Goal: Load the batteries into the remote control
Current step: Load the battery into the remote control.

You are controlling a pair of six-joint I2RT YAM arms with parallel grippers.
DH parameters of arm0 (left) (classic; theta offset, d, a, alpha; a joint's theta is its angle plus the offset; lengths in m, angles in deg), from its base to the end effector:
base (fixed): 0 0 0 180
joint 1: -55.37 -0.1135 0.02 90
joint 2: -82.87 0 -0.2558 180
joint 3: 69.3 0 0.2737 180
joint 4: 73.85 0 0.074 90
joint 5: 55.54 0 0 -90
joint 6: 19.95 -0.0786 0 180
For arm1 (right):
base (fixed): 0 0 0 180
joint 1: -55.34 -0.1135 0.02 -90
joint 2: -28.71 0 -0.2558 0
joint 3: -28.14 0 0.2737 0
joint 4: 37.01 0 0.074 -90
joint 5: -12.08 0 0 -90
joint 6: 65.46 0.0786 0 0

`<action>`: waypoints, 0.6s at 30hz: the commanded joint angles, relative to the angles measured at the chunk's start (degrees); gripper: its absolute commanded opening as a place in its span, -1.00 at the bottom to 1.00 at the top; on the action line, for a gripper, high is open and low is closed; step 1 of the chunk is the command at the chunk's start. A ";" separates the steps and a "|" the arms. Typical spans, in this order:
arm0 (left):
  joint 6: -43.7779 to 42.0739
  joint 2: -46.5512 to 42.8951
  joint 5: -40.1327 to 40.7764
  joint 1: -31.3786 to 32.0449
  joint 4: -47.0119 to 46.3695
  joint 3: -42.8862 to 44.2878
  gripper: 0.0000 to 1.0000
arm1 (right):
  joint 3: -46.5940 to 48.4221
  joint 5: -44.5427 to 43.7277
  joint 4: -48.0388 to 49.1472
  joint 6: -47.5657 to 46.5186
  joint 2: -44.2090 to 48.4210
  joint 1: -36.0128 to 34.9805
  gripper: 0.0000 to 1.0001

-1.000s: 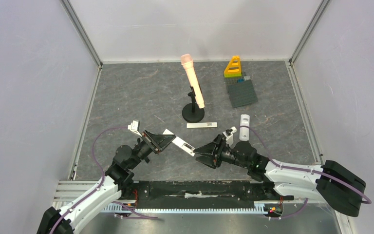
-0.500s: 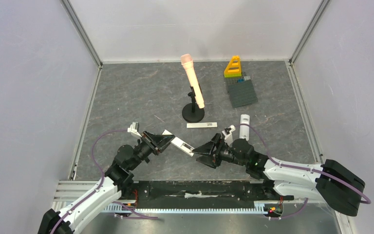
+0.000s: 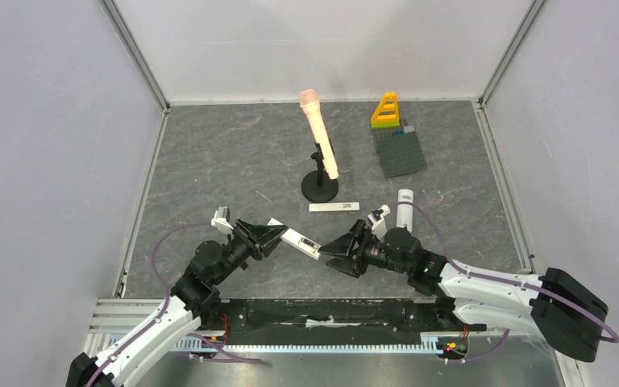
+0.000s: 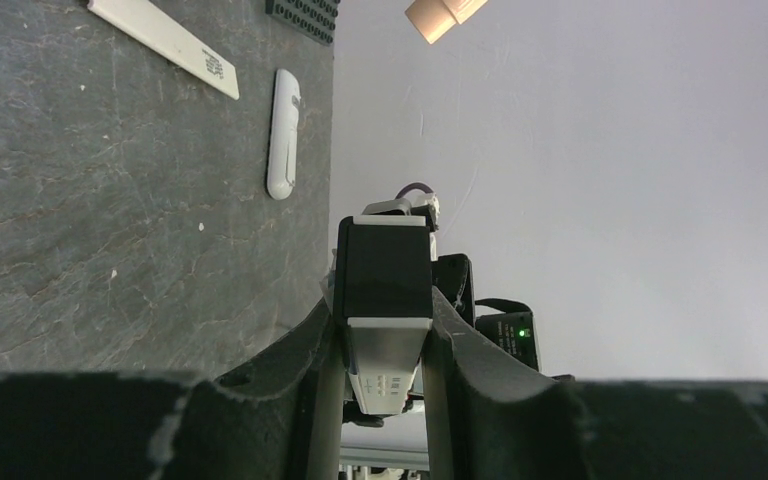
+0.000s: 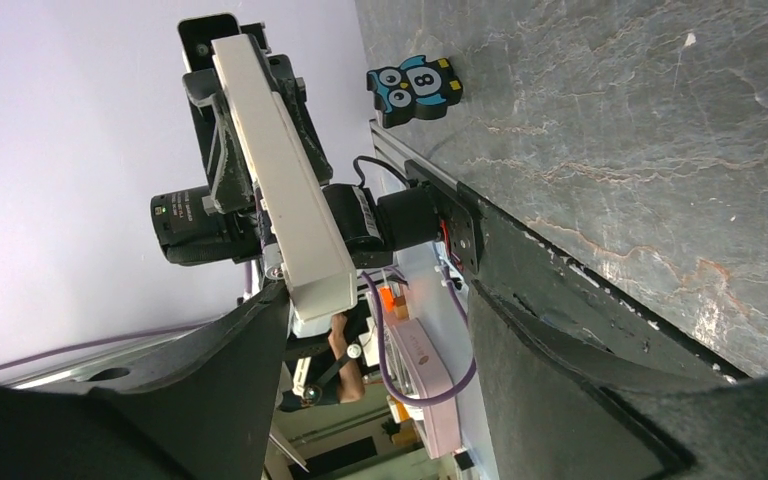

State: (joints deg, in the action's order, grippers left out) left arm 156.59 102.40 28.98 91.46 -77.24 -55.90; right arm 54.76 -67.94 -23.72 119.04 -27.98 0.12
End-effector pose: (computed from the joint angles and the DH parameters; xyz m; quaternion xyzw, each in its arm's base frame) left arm 0.1597 -0.1257 0.1625 -0.2783 0.6681 -0.6212 0.3005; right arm 0.1379 0.2224 0.1464 0.2199 0.7706 0.5917 0.0878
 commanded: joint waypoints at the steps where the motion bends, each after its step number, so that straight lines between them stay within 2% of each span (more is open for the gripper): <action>1: 5.29 -1.26 2.21 0.11 0.38 -1.84 -0.96 | 1.93 -2.02 -2.04 -1.99 2.03 0.27 0.34; 9: 6.08 -2.80 2.60 0.11 1.11 -2.84 -0.96 | 2.48 -2.91 -1.13 -3.09 3.37 0.29 0.41; 18: 5.30 -3.79 1.70 0.11 1.03 -3.10 -0.96 | 1.08 -3.07 6.70 -2.12 1.66 0.29 0.47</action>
State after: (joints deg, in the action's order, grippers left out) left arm 159.48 99.23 30.49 91.48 -74.05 -55.90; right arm 54.78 -69.84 -22.65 117.00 -25.57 0.14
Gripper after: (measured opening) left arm 0.352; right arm 0.733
